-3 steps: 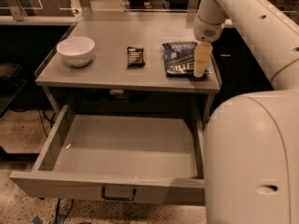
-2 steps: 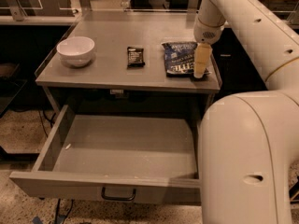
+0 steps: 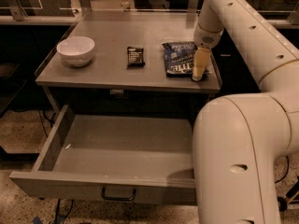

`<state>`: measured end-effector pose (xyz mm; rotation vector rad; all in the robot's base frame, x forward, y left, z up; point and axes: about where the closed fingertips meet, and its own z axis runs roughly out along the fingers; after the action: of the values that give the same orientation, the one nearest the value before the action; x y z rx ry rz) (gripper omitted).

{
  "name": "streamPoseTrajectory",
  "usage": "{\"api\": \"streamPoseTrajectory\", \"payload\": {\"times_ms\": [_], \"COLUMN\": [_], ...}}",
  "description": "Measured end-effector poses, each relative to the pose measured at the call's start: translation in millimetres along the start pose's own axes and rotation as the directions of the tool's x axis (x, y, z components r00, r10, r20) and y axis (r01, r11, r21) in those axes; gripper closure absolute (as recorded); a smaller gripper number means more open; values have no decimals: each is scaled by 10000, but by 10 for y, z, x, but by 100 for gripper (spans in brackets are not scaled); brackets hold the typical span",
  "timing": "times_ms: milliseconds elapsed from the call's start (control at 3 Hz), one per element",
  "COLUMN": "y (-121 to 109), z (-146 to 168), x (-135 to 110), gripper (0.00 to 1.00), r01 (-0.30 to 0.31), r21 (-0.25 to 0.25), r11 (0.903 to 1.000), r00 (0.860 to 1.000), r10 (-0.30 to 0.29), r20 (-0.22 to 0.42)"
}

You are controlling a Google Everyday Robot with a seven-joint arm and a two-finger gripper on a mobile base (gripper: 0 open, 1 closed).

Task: Place blue chip bag into top drawer

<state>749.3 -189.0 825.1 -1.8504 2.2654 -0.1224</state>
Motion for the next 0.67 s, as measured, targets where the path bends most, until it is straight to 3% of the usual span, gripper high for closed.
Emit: {"api": "streamPoseTrajectory", "payload": {"times_ms": [667], "y": [-27], "z": [31], "x": [-19], "gripper": [49], "r01": [17], "r21": [79], "r11": [10000], "r00": [10000], "r10": [-17], "r20": [38]}}
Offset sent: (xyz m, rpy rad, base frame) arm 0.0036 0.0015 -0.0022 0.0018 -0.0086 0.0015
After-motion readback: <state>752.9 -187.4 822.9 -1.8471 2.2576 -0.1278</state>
